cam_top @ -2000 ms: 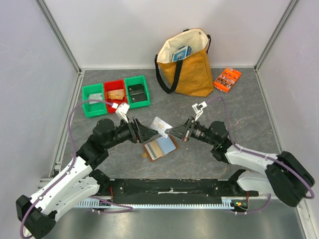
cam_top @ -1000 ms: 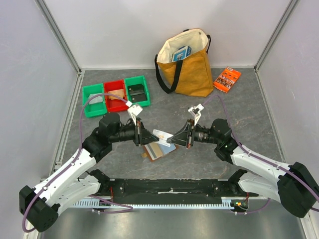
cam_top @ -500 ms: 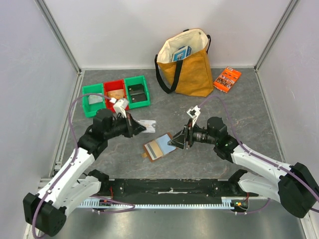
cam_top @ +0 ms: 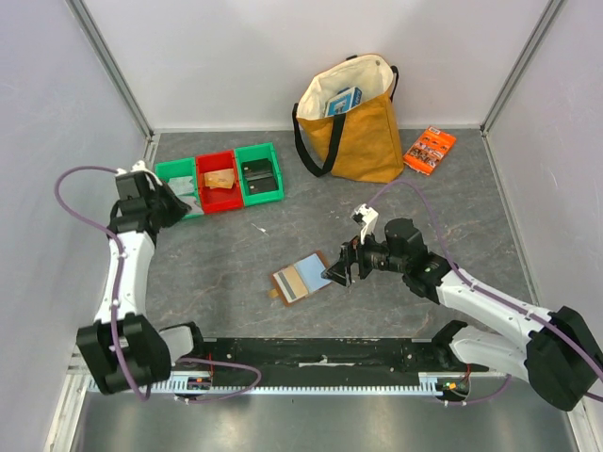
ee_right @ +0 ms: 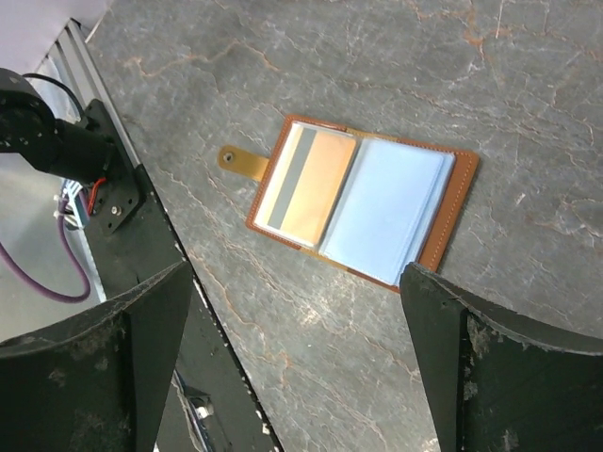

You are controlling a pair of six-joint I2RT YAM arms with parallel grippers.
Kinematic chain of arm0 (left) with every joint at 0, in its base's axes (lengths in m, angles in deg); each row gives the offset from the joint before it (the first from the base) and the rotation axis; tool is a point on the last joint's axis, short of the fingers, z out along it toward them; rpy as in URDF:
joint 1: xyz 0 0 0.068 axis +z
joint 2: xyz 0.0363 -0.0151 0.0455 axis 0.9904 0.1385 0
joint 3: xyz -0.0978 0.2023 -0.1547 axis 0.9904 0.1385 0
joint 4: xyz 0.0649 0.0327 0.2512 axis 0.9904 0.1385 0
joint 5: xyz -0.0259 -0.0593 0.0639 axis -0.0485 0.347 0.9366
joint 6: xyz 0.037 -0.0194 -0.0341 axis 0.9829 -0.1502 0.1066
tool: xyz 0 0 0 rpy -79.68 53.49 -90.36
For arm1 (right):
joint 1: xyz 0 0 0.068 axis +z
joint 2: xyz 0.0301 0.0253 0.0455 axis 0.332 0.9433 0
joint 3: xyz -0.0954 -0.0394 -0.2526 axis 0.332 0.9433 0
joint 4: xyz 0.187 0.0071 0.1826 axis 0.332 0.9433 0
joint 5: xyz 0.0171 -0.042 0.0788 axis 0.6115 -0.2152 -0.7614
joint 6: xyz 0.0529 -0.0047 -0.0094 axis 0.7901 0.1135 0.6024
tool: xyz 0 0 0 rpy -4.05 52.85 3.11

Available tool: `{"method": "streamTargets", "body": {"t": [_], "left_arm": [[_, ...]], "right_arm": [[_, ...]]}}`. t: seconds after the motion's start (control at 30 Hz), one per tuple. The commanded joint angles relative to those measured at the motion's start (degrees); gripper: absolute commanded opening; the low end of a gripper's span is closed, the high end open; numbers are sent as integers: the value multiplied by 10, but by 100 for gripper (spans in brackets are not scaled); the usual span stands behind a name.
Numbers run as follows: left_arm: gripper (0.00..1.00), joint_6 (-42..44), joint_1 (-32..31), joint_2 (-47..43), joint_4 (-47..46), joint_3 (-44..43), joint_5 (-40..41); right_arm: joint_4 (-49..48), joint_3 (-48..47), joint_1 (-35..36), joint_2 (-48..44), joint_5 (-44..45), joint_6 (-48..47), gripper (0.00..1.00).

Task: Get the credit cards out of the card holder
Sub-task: Place the credit card in the storage box.

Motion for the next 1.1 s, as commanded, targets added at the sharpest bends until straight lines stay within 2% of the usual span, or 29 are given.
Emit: {"method": "streamTargets", "body": {"t": [0.0, 0.1, 0.23, 0.5, 0.83, 0.93, 1.07], "left_arm": [[2, 33, 39, 57, -10, -77, 93], [2, 41, 56, 104, -40, -112, 129], [2, 57, 77, 189, -61, -176, 106], [2, 95, 88, 366, -63, -290, -12], [4, 142, 87, 511, -43, -402, -144], [11, 141, 88, 546, -14, -445, -131], [33, 137, 87, 546, 1, -463, -88]], "right_arm": [[8, -12, 5, -5, 11, -34, 98], [21, -16, 30, -23, 44, -51, 98], [22, -15, 53, -34, 52, -60, 98], [25, -8, 64, -47, 49, -66, 98], [38, -25, 63, -23, 52, -74, 98], [41, -29, 61, -15, 54, -74, 98], [48, -35, 56, -9, 58, -72, 98]]}}
